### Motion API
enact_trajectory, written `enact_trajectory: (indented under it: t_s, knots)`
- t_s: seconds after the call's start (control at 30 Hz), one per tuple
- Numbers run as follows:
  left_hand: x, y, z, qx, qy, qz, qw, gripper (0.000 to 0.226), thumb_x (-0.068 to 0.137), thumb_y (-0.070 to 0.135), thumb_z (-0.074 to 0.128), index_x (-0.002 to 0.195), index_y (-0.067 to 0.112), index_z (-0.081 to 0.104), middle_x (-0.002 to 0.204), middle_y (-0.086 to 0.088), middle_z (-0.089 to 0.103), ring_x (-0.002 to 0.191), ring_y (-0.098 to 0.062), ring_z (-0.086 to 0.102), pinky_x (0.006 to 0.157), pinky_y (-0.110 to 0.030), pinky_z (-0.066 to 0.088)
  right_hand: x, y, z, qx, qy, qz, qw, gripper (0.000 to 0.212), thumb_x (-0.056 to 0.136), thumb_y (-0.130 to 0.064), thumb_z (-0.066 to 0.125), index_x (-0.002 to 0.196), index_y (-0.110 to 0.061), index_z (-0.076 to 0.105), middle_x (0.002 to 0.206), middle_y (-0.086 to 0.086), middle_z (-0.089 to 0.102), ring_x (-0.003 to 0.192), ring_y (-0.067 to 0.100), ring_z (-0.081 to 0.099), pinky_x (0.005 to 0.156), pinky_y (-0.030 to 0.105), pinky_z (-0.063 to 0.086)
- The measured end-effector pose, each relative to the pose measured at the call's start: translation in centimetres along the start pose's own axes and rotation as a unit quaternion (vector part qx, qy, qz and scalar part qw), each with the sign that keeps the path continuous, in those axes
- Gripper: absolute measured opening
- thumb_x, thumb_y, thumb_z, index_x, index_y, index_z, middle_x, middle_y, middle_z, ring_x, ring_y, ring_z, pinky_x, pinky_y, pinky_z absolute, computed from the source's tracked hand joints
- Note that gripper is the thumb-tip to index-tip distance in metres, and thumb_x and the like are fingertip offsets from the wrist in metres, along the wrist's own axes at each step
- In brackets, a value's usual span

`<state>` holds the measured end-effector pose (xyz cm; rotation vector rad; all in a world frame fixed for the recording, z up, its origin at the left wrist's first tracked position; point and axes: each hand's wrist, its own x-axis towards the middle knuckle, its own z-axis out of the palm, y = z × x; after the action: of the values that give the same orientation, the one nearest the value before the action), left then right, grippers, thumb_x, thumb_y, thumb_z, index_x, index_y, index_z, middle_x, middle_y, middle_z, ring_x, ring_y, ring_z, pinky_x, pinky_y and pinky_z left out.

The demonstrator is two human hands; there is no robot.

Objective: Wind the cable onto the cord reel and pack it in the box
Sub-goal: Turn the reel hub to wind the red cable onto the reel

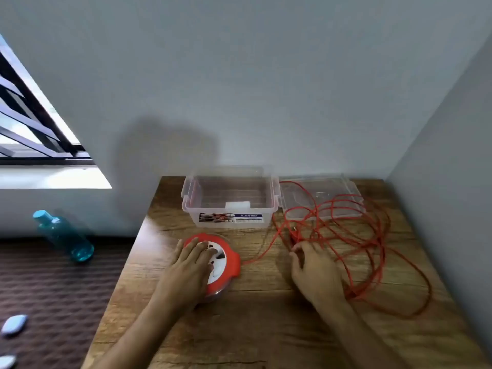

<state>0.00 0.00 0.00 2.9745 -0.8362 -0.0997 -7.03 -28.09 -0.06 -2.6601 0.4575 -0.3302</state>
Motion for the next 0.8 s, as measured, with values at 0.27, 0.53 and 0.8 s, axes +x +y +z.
enact_trajectory:
  t_s: [0.27, 0.53, 0.8]
  knots:
    - [1.4, -1.4, 0.0, -0.204, 0.018, -0.180, 0.962, 0.052, 0.100, 0.033, 0.057, 0.150, 0.021, 0.045, 0.155, -0.008, 0.049, 0.140, -0.031, 0.046, 0.109, -0.047, 0.045, 0.3, -7.5, 1.9, 0.038, -0.167, -0.216, 0.961, 0.026, 0.094, -0.035, 0.055, 0.120, -0.038, 0.054, 0.116, -0.010, 0.057, 0.103, 0.008, 0.054, 0.088, 0.025, 0.047]
    - [3.6, -3.9, -1.2, -0.304, -0.045, -0.227, 0.924, 0.058, 0.099, 0.023, 0.060, 0.153, 0.016, 0.041, 0.147, -0.012, 0.060, 0.130, -0.034, 0.058, 0.104, -0.046, 0.051, 0.7, -14.9, 5.2, -0.093, -0.275, -0.214, 0.933, 0.052, 0.099, -0.037, 0.052, 0.148, -0.039, 0.035, 0.144, 0.013, 0.045, 0.127, 0.033, 0.048, 0.102, 0.046, 0.047]
    - [3.7, -6.3, -1.9, -0.578, -0.089, -0.297, 0.755, 0.037, 0.087, 0.039, 0.078, 0.111, 0.012, 0.075, 0.080, 0.000, 0.084, 0.070, -0.017, 0.080, 0.060, -0.030, 0.060, 0.7, -15.7, 4.4, -0.091, -0.278, -0.237, 0.926, 0.064, 0.093, -0.028, 0.058, 0.149, -0.043, 0.032, 0.138, 0.012, 0.054, 0.121, 0.034, 0.053, 0.095, 0.044, 0.049]
